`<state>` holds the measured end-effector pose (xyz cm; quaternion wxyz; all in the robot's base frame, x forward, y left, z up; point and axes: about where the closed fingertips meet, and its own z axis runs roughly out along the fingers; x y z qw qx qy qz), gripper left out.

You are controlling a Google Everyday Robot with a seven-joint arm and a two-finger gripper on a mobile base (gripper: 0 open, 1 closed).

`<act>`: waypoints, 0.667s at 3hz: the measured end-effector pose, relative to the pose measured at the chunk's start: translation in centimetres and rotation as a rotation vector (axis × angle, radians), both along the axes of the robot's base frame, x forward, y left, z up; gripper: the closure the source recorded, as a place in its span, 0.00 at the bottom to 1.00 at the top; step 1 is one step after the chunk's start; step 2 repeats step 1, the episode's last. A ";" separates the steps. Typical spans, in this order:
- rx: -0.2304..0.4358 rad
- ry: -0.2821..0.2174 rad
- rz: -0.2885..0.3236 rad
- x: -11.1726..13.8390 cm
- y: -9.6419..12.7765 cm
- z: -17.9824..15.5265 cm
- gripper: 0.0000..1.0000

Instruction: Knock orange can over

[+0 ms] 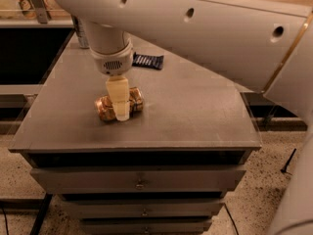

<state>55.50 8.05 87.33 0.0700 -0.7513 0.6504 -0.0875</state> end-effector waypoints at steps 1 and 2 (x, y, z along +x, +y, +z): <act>0.000 0.000 0.000 0.0 0.0 0.0 0.00; 0.000 0.000 0.000 0.0 0.0 0.0 0.00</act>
Offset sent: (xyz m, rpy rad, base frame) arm 0.0000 0.0000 0.0000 0.0000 0.0000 0.0000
